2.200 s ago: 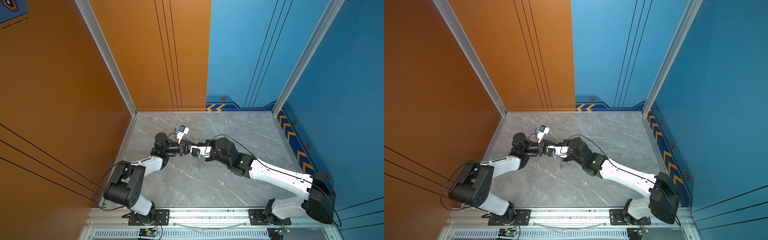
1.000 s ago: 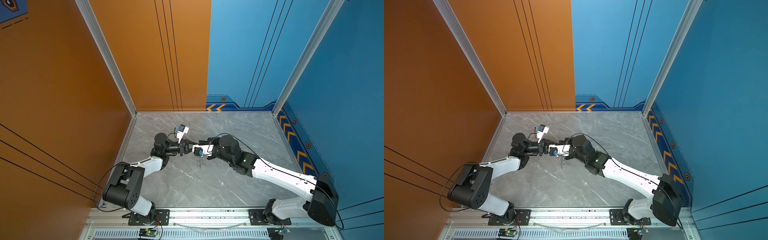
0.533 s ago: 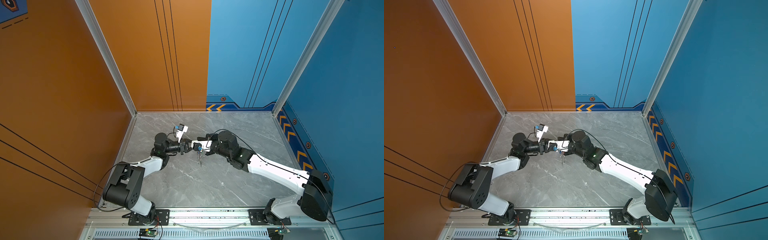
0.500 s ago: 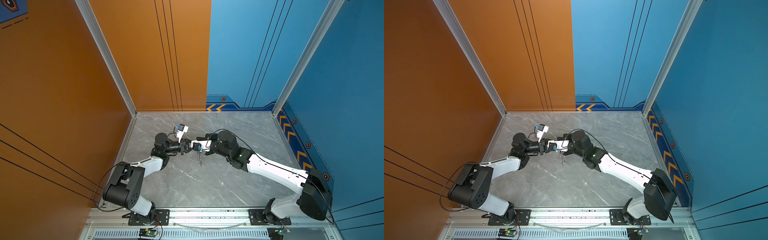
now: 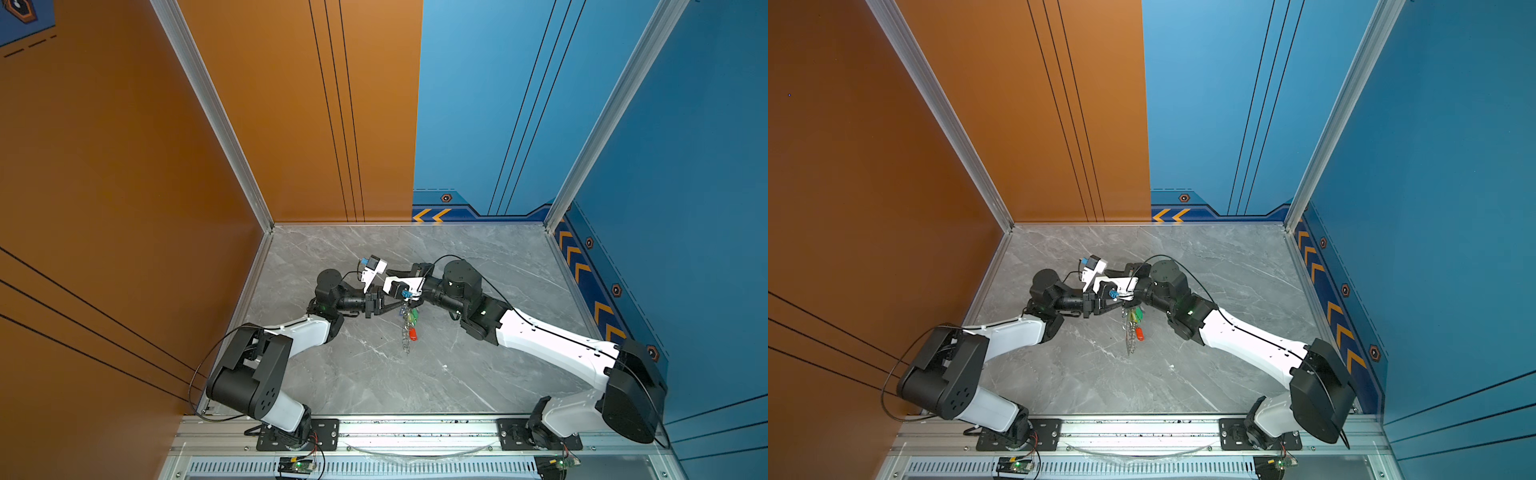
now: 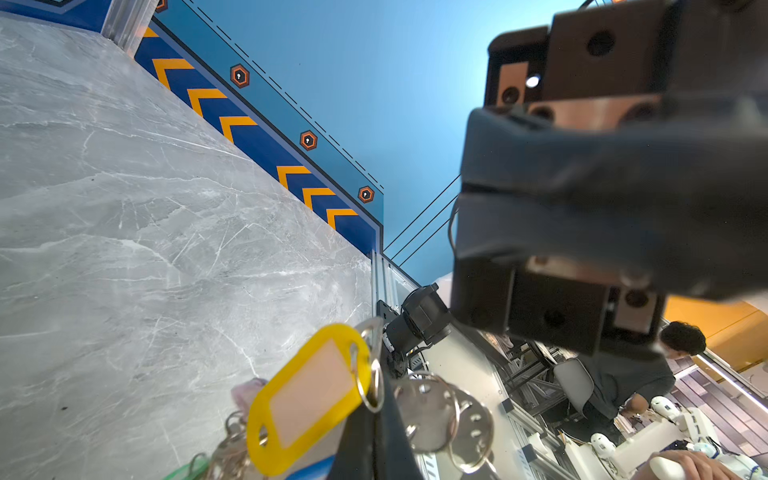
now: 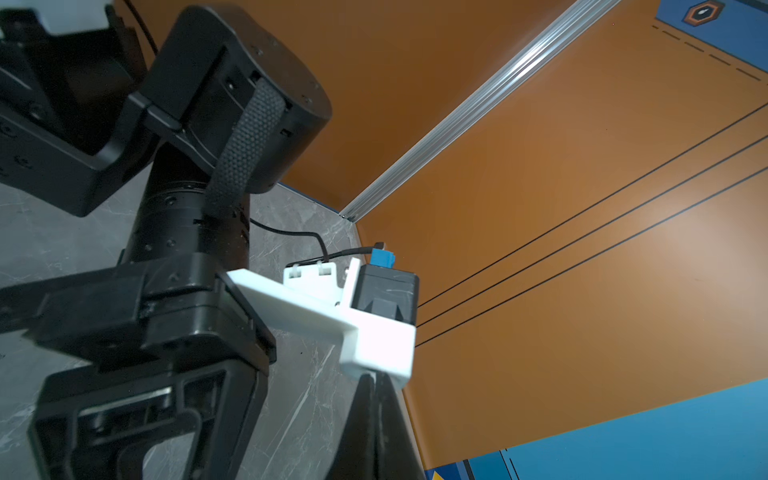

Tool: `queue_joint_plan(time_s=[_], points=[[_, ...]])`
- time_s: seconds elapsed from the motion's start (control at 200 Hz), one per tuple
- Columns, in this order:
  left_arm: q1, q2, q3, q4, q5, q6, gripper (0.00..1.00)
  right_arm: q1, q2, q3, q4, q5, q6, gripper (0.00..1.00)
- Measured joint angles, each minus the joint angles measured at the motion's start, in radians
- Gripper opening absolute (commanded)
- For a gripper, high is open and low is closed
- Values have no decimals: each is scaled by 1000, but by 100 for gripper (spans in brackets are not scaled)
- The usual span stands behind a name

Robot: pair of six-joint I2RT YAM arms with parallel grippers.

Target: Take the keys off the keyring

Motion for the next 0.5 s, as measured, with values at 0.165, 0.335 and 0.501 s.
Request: queue_joint_plan(time_s=[0.165,0.335,0.501], points=[[13,0,-3,-1,-1,4,0,-9,-108,-4,-48,73,143,15],[21,-5,-7,-3,-14,24,0,-59,-165,50,-243,79,412,24],[23,-19,-8,-4,-23,46,0,-159,-193,51,-373,-45,670,30]])
